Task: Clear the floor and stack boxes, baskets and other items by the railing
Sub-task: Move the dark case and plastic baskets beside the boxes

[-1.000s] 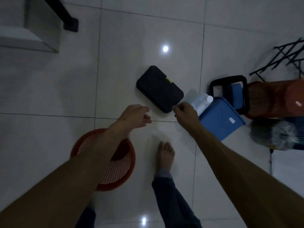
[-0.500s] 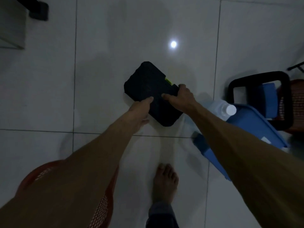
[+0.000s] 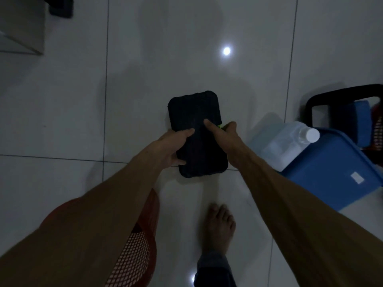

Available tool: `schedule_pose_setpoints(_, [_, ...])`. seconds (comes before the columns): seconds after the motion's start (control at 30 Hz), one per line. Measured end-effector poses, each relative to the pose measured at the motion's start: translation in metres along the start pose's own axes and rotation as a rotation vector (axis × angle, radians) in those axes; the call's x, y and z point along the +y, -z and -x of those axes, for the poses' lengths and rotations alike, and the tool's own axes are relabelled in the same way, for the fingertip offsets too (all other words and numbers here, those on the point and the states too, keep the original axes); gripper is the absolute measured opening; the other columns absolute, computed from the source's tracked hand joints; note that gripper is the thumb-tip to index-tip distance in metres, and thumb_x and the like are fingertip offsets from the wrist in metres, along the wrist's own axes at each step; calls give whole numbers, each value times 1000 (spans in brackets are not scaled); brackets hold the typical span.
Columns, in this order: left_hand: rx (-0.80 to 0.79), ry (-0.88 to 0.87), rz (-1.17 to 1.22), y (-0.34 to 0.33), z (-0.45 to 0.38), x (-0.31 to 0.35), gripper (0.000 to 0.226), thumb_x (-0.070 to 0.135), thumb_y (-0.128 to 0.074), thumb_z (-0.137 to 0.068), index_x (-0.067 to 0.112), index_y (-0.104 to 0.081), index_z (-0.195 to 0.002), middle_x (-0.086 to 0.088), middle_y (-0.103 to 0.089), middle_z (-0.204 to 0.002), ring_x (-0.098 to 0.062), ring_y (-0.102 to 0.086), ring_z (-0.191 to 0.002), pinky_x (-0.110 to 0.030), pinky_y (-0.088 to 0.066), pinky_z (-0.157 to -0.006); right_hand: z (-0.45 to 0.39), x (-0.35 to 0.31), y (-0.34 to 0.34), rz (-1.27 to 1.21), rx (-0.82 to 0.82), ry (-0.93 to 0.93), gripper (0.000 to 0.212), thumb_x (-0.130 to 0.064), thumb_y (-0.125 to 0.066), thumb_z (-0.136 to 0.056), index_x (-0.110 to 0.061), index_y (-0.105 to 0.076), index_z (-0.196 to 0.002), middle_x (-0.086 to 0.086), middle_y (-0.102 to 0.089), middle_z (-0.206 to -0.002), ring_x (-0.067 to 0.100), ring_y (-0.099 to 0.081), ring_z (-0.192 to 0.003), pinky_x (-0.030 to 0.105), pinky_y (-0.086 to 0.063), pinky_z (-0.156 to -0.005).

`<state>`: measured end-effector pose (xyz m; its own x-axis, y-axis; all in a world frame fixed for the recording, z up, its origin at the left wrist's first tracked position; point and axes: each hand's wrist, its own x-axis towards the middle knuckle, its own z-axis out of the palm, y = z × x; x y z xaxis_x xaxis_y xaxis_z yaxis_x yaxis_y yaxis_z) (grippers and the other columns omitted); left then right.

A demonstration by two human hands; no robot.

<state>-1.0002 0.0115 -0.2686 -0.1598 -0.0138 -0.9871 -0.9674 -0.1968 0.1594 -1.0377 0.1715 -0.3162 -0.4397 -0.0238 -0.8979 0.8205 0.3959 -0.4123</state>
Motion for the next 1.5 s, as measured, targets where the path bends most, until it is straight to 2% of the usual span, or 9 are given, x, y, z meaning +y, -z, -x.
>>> schedule_pose_setpoints(0.23, [90,27,-10,31,6,-12,65,60,-68,-85,30,-50,-139,0,-58,-131,-21,-57,-113,-43,-55,-97,17,-11,-38,85,-43,72,124,-63,-89,-43,-15,-36,-145,4,-54,-133,23,-61,-111,41,-57,-92])
schedule_pose_setpoints(0.4, [37,-3,-1,38,38,5,56,54,-69,-87,17,-61,-129,-4,-64,-120,-20,-63,-108,-37,-59,-85,42,-37,-48,227,1,203,75,-38,-85,-72,-15,-33,-121,3,-53,-114,20,-57,-95,28,-51,-66])
schedule_pose_setpoints(0.57, [50,-172,-79,50,85,29,56,53,-61,-94,25,-52,-142,4,-60,-135,-9,-58,-104,-29,-51,-86,89,-81,-42,112,42,222,77,-40,-87,-68,-21,-37,-123,1,-57,-111,19,-63,-93,38,-58,-78])
schedule_pose_setpoints(0.67, [50,-258,-80,92,114,26,85,63,-67,-85,26,-35,-154,5,-49,-148,-13,-55,-117,-29,-44,-96,122,-116,-51,-37,-74,188,94,-43,-93,-57,-15,-45,-133,4,-65,-117,23,-70,-99,44,-61,-82])
schedule_pose_setpoints(0.77, [-136,-192,2,151,143,13,88,74,-71,-73,26,-50,-144,5,-61,-134,-14,-60,-114,-39,-50,-101,155,-140,-83,-109,-196,166,81,-43,-90,-65,-15,-54,-132,8,-72,-116,27,-73,-98,46,-60,-84])
schedule_pose_setpoints(0.87, [-315,-192,234,210,163,-6,69,58,-73,-82,20,-56,-138,-3,-68,-128,-22,-66,-116,-41,-51,-104,185,-151,-135,-182,-323,135,59,-41,-77,-81,-16,-59,-131,10,-73,-117,30,-72,-103,47,-57,-91])
schedule_pose_setpoints(1.0, [-293,-251,322,301,194,-45,42,44,-70,-91,22,-62,-126,-3,-72,-122,-23,-69,-113,-43,-53,-101,229,-159,-234,-224,-348,91,50,-42,-70,-86,-16,-61,-128,10,-73,-116,30,-71,-105,48,-54,-96])
schedule_pose_setpoints(1.4, [-98,-266,298,605,287,-145,84,75,-76,-66,30,-58,-134,4,-69,-126,-19,-68,-112,-41,-53,-101,349,-179,-545,-100,-424,2,44,-42,-70,-86,-15,-65,-120,11,-75,-110,32,-72,-101,46,-56,-89])
schedule_pose_setpoints(1.5, [111,-263,206,668,298,-153,71,81,-60,-76,29,-62,-125,5,-69,-119,-16,-66,-107,-38,-55,-95,355,-190,-608,-23,-388,93,73,-47,-84,-73,-15,-57,-132,12,-72,-119,34,-71,-105,51,-56,-91])
